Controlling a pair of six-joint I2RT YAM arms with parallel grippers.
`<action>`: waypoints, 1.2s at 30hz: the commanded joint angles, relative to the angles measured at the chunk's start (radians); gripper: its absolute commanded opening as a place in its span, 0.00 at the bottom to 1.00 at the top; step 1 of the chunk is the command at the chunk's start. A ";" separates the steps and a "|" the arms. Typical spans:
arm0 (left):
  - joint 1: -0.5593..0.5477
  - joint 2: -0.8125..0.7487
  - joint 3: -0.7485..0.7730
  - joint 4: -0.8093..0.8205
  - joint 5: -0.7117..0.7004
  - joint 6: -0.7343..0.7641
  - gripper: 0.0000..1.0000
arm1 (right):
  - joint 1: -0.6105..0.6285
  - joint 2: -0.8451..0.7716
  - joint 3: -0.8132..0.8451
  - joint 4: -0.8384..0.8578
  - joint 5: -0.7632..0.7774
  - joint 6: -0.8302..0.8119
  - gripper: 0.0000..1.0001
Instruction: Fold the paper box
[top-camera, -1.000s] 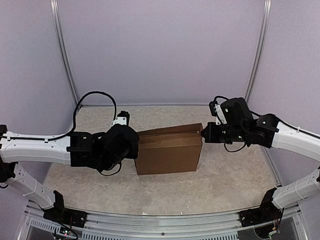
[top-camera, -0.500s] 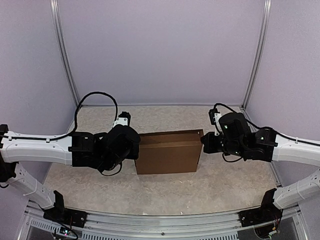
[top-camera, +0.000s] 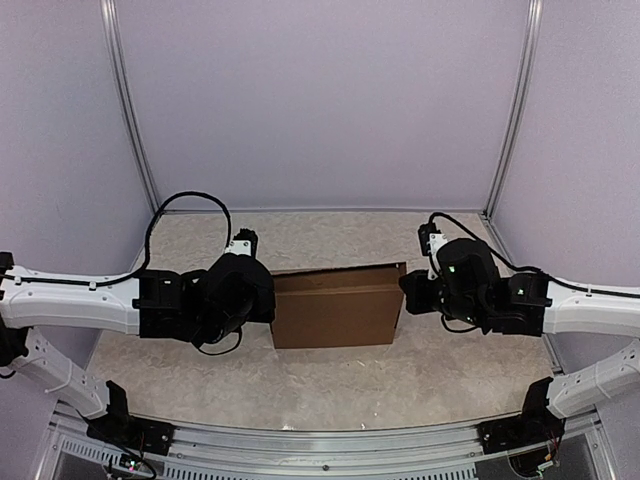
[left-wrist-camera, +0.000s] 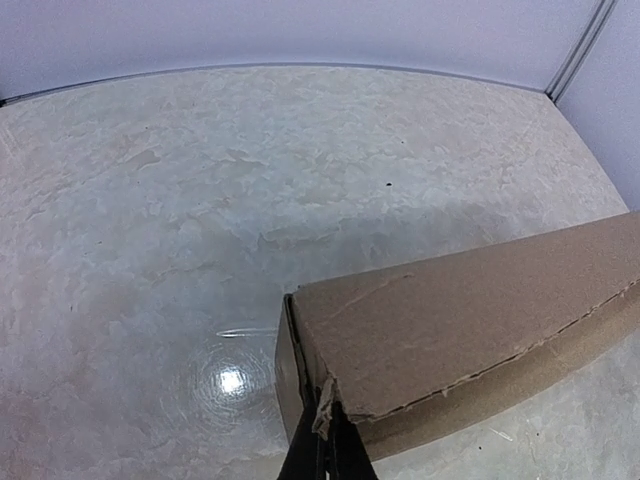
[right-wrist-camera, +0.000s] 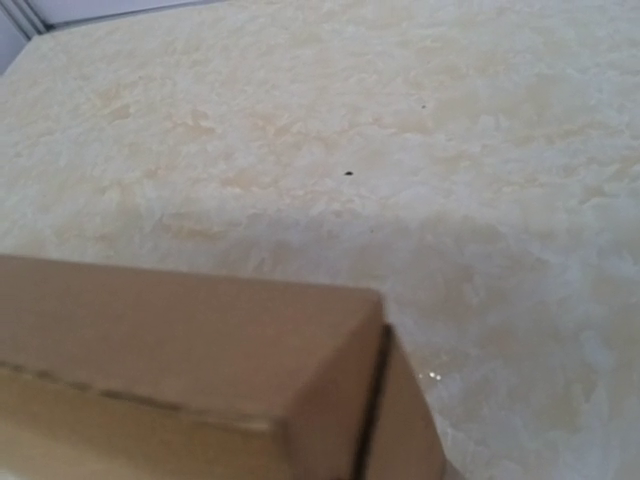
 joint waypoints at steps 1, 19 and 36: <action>0.000 0.042 -0.063 -0.095 0.181 -0.021 0.00 | 0.021 -0.004 -0.017 -0.087 -0.025 -0.006 0.14; 0.024 0.043 -0.063 -0.097 0.179 -0.022 0.00 | 0.021 -0.077 0.233 -0.175 0.021 -0.273 0.27; 0.023 0.037 -0.055 -0.094 0.198 -0.023 0.00 | 0.021 0.200 0.307 0.044 0.015 -0.321 0.00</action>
